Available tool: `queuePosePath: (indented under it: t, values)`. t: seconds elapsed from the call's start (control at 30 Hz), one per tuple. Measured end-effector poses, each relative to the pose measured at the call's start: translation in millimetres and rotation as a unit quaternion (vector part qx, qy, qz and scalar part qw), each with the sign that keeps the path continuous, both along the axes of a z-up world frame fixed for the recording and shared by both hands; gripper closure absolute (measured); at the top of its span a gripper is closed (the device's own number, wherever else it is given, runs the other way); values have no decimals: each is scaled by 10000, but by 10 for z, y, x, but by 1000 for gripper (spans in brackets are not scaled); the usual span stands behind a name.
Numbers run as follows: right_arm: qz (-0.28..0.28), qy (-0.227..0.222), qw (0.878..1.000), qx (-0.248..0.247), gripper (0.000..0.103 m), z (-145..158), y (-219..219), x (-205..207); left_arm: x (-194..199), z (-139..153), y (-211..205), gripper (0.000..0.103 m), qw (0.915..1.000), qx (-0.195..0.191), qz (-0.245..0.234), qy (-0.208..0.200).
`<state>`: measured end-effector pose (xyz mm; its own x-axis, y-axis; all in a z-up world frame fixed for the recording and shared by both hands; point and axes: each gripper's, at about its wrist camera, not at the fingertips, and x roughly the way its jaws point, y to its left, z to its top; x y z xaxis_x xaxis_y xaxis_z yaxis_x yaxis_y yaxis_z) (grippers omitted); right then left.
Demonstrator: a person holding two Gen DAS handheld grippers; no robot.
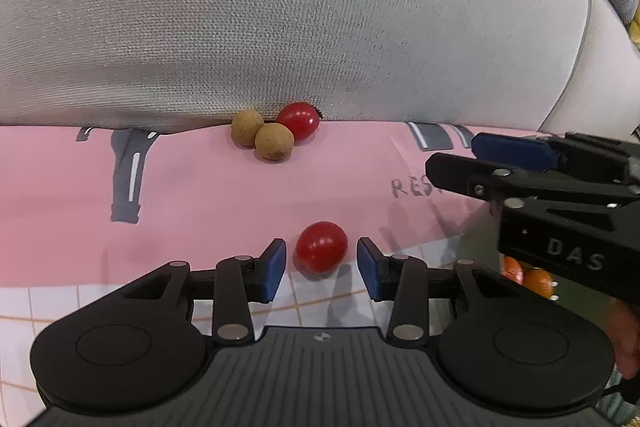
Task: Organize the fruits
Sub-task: 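Move both open grippers away from the colander toward the red cherry tomatoes, then close the left gripper on a red cherry tomato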
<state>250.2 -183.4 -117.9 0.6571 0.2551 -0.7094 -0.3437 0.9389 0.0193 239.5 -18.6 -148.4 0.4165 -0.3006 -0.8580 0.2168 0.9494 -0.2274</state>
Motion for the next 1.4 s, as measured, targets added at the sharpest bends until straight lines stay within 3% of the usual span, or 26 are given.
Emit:
queuePosePath:
  t: [0.63,0.9,1.13,1.4]
  values:
    - [180,188,9997,-5,61,-143,185,237,0,-108,-193,70,9975,426,-552,-125]
    - [245,312,9992,15,61,-154,343,407,106,19,177,71,9995,-28,214,-246]
    - [-262,724,9963,394,61,-243,453,701,254,104,470,71,9968,-51,716,-364]
    - [-669,972,9915,557,61,-353,583,957,332,70,602,71,9952,-103,919,-326]
